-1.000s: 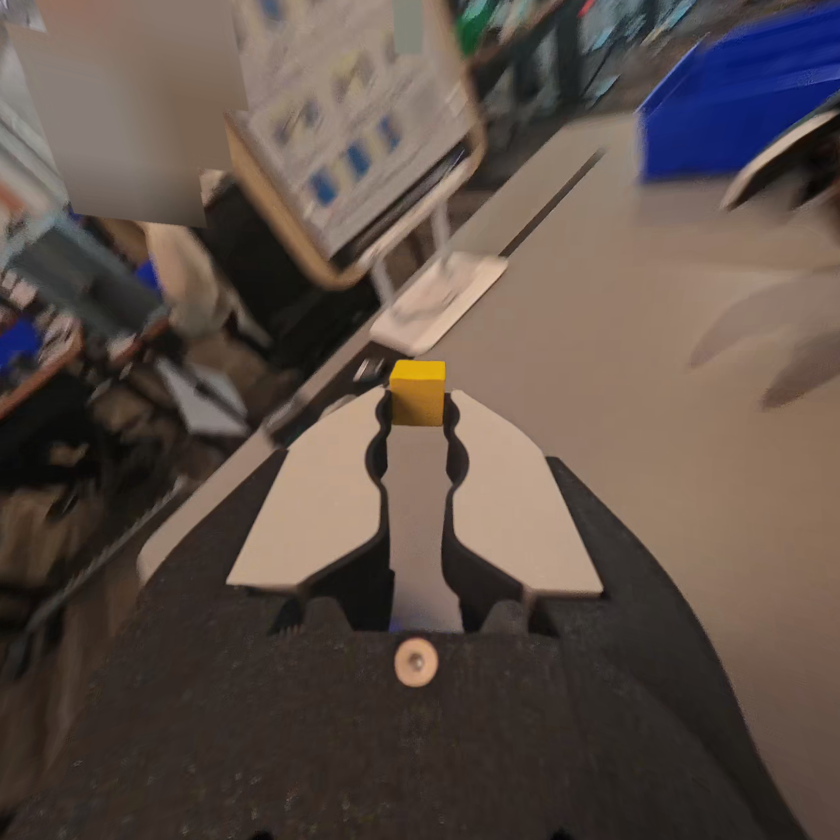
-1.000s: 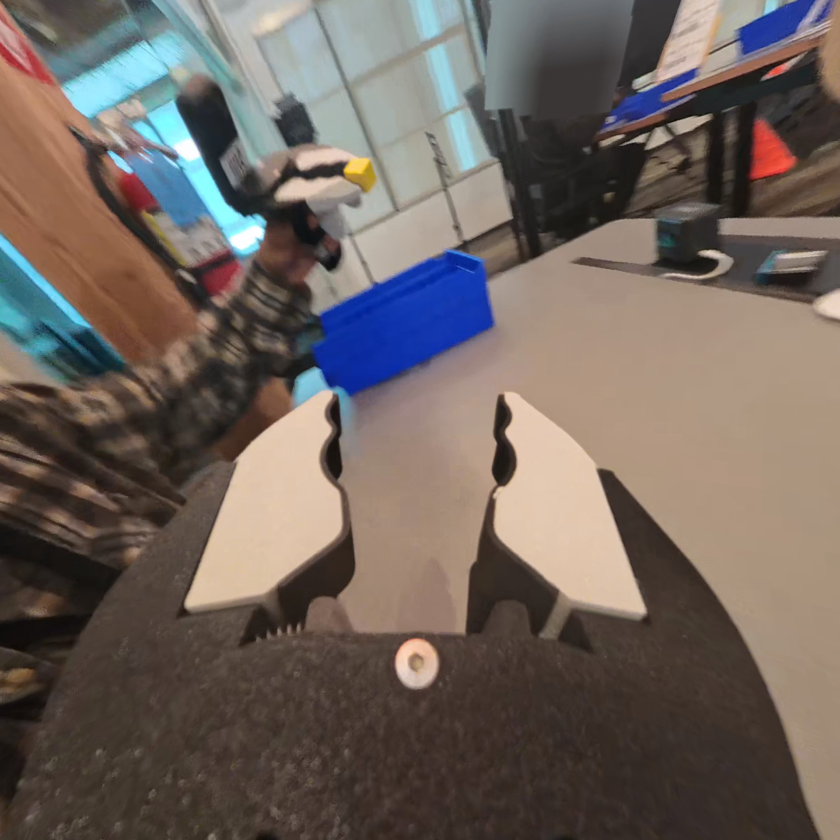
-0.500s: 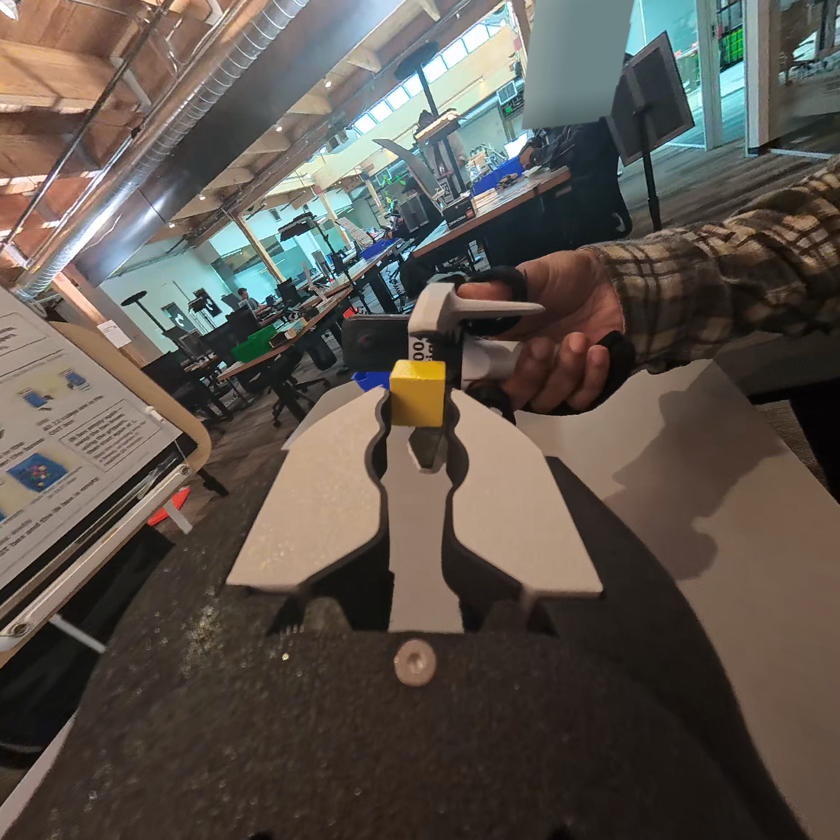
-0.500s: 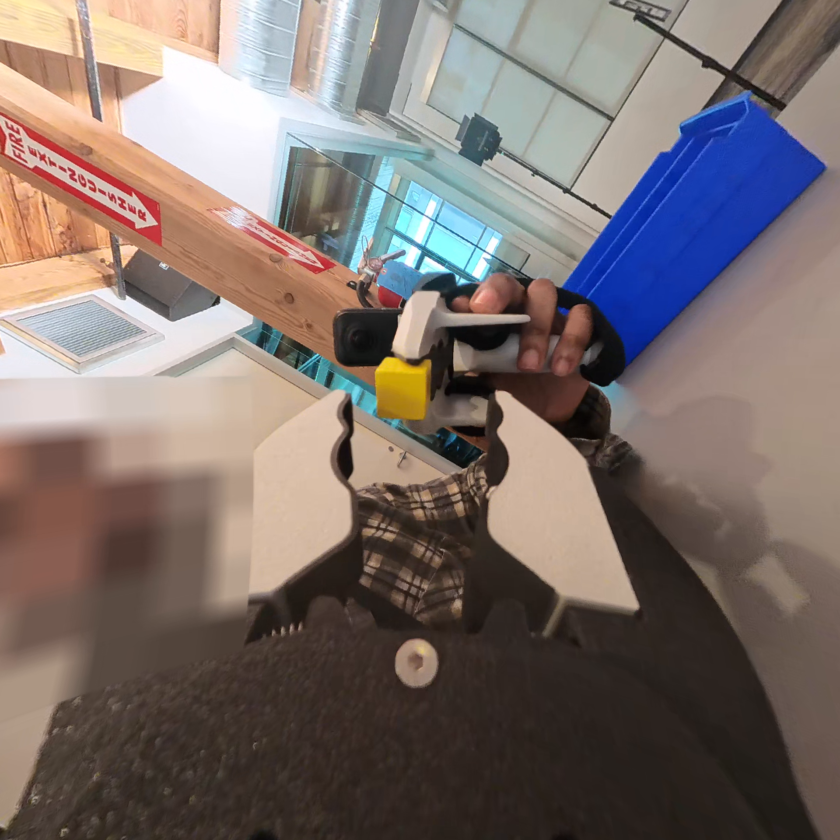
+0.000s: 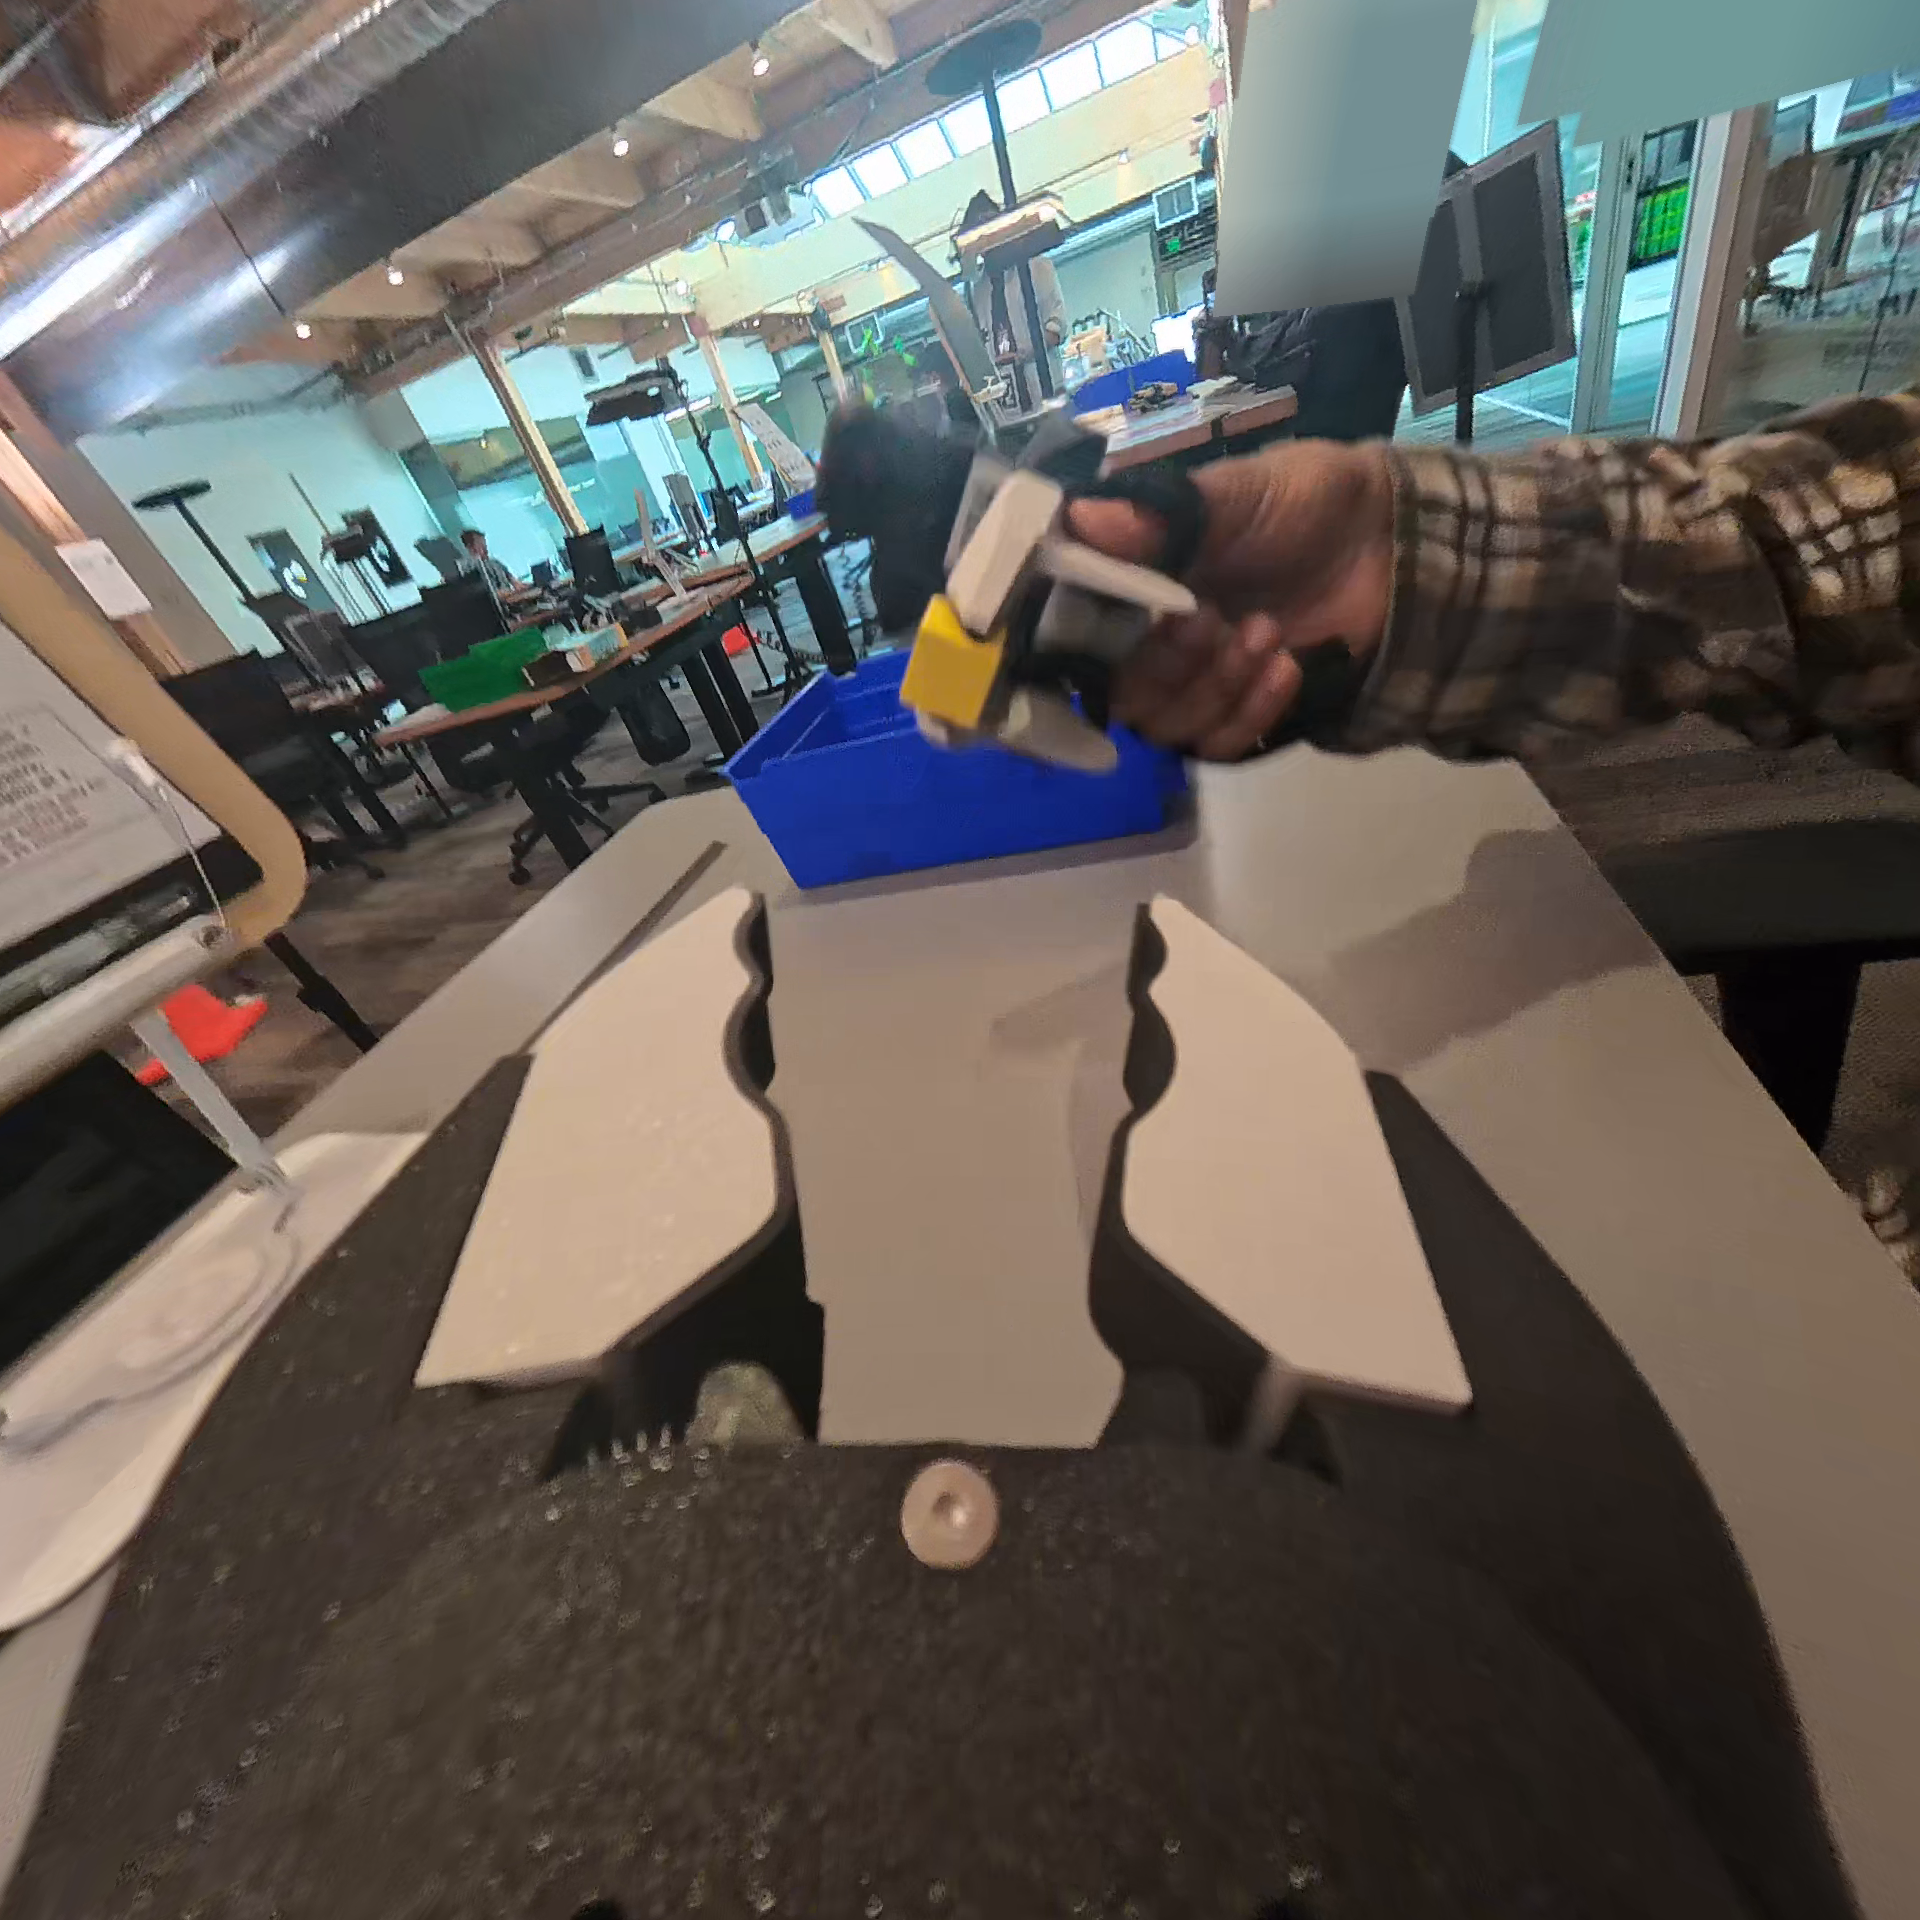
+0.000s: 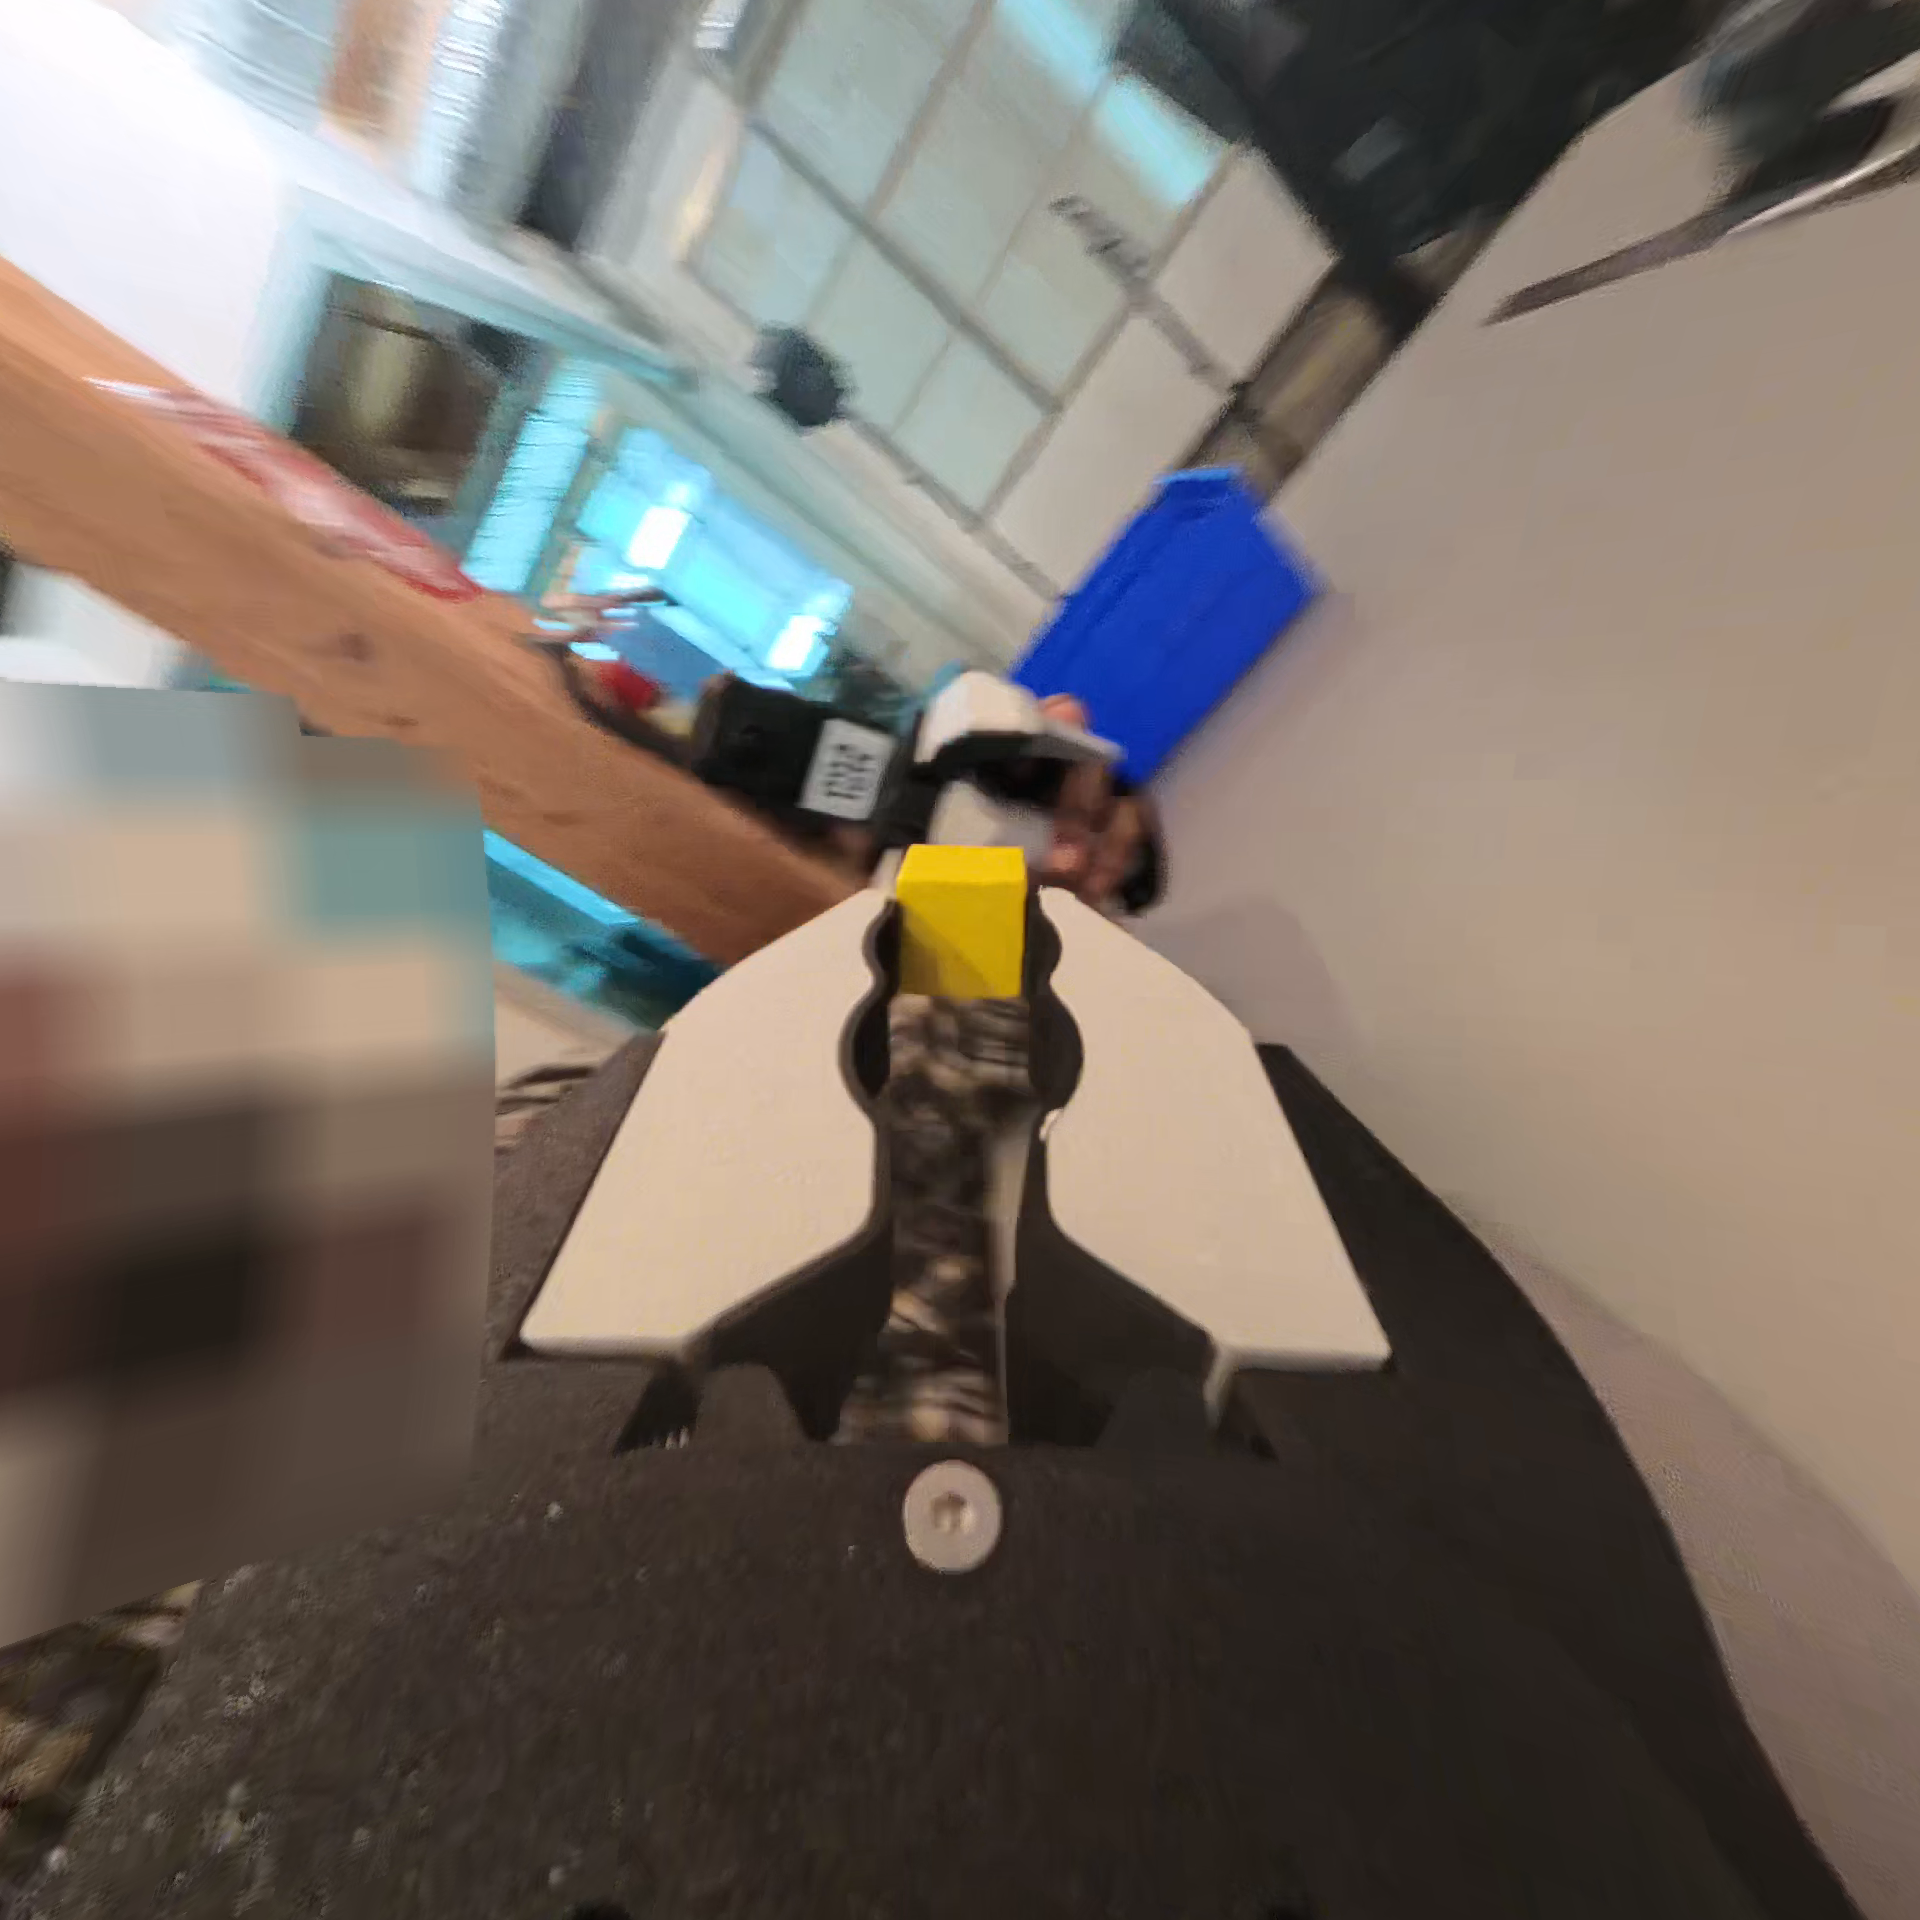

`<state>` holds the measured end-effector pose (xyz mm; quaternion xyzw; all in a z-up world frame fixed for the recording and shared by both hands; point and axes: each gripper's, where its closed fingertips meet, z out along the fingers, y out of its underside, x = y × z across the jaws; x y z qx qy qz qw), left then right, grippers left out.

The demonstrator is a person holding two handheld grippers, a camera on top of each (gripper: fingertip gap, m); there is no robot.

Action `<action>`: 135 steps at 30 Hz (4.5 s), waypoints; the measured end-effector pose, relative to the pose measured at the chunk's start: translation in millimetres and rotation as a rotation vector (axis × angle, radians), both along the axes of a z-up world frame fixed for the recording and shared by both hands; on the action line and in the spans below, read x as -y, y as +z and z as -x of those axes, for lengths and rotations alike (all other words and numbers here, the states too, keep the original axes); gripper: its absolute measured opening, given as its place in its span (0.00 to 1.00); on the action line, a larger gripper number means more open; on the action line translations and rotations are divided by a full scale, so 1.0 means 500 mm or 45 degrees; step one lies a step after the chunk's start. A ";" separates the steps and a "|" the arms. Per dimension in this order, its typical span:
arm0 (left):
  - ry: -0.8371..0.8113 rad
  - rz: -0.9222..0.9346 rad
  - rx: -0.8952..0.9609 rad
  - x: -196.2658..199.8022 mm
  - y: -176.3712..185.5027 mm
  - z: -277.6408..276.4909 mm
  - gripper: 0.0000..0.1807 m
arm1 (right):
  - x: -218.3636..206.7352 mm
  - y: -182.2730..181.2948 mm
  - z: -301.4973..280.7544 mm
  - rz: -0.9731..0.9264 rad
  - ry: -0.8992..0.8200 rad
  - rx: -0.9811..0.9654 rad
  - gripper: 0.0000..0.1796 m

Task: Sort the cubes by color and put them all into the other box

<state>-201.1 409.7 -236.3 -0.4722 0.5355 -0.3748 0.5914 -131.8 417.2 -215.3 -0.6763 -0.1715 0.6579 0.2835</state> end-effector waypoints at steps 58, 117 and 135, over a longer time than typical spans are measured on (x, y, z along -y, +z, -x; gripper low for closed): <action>0.733 -0.106 -0.172 -0.031 0.094 0.371 0.33 | -0.144 -0.131 -0.024 -0.915 -0.775 0.564 0.34; 1.357 0.837 -0.669 -0.379 -0.252 0.897 0.12 | -0.099 -0.045 0.089 -0.900 -0.659 0.648 0.34; 0.615 0.117 -0.552 -0.069 0.078 0.279 0.12 | -0.060 -0.017 0.132 -0.625 -0.383 0.378 0.38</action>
